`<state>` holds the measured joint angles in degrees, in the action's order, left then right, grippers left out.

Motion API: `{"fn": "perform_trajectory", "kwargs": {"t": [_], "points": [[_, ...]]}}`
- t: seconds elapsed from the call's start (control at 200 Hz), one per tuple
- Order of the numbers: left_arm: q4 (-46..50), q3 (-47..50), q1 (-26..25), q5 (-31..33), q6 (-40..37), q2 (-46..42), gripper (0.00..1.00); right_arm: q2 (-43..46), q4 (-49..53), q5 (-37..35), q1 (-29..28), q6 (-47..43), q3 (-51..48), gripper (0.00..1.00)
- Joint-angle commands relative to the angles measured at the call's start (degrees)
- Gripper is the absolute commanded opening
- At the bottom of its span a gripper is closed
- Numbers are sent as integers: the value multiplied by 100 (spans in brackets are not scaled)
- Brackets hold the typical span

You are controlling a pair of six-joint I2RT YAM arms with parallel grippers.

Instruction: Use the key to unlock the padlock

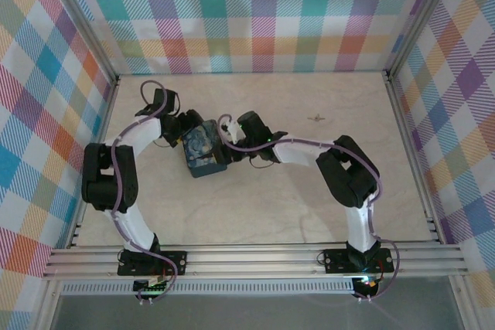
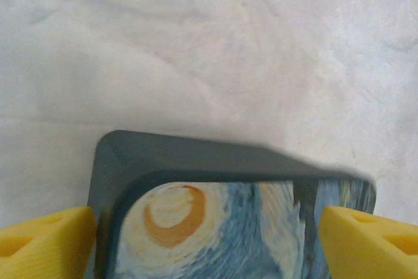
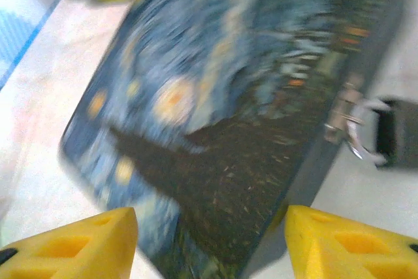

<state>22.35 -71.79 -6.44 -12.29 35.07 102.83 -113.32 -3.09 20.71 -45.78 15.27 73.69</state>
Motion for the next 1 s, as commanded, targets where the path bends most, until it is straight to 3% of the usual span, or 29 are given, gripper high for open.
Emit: {"fn": "perform_trajectory", "kwargs": {"t": [0.0, 0.205, 0.425, 0.62, 0.79, 0.995], "points": [[163, -502, -384, -292, -263, 271, 88, 300, -683, 529, -366, 112, -105, 62], [404, -947, -571, -160, -297, 503, 88, 183, -964, 502, -423, 542, 54, 64], [929, -1087, -567, 328, -781, 59, 89, 991, -451, 218, -107, 282, -537, 67], [1378, -997, -514, 942, -779, -514, 89, 1476, 811, -646, 686, 279, -632, 63], [1501, -466, -540, 1335, -489, -1177, 90, 1489, 2006, -1683, 1854, 457, -350, 63], [1533, 56, -1222, 1421, -545, -1703, 90, 900, 2600, -2368, 3020, 338, 275, 54]]}}
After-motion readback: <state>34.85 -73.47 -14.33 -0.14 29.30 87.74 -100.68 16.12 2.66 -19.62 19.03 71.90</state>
